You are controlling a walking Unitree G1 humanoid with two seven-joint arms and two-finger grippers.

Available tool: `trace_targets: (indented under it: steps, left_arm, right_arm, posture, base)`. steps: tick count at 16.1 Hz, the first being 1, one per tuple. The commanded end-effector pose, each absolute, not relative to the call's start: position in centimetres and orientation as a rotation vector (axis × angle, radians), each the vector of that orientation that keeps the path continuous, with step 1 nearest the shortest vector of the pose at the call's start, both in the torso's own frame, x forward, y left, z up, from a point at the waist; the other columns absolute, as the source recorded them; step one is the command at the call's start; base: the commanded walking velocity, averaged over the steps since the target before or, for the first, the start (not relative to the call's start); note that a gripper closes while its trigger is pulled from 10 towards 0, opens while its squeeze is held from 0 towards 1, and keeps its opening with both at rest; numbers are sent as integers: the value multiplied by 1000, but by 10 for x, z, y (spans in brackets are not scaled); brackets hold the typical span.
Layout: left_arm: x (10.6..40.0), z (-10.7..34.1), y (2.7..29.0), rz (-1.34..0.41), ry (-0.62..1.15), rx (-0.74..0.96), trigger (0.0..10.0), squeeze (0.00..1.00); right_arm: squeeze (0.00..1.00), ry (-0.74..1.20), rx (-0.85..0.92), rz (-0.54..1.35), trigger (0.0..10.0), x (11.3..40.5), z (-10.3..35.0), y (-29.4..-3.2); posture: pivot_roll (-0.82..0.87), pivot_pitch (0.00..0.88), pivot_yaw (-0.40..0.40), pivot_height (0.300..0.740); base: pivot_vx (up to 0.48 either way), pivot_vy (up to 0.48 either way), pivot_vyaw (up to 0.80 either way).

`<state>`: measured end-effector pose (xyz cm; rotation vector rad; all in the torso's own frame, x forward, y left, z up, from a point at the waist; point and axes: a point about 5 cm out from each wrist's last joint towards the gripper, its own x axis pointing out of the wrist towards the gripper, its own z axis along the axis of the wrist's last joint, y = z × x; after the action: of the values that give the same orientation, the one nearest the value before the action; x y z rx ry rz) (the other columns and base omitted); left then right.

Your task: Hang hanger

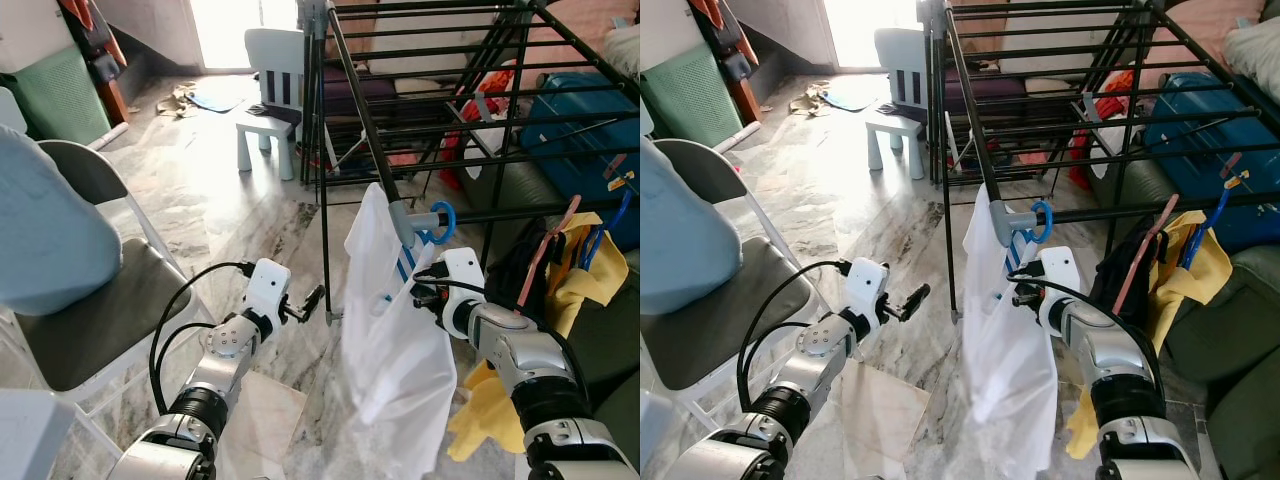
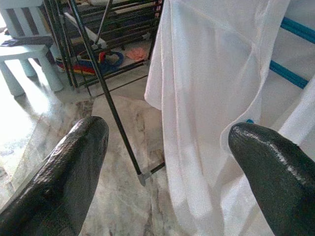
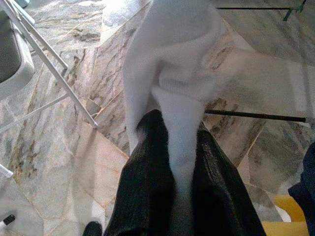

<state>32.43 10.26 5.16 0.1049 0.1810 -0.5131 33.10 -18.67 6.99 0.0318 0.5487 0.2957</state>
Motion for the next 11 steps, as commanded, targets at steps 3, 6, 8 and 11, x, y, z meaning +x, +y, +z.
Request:
trace_targets:
  steps: [3, 6, 8, 11]
  left_arm:
    - [325, 53, 106, -510, 184, 111, 10000, 0]
    - [326, 54, 102, -518, 185, 113, 10000, 0]
    - [328, 55, 100, -504, 189, 122, 10000, 0]
    - [328, 55, 99, -507, 195, 123, 10000, 0]
  right_arm:
    - [1000, 561, 71, 267, 10000, 326, 59, -190]
    - [1000, 494, 64, 221, 10000, 324, 63, -197]
    - [1000, 413, 66, 146, 10000, 308, 67, -201]
    - [1000, 384, 41, 123, 10000, 294, 66, -199]
  posture:
    - [4, 0, 8, 740]
    - [-10, 0, 20, 740]
    - [-23, 0, 30, 740]
    - [-45, 0, 44, 740]
  base:
    - [0, 0, 0]
    - [0, 0, 0]
    - [0, 0, 0]
    - [0, 0, 0]
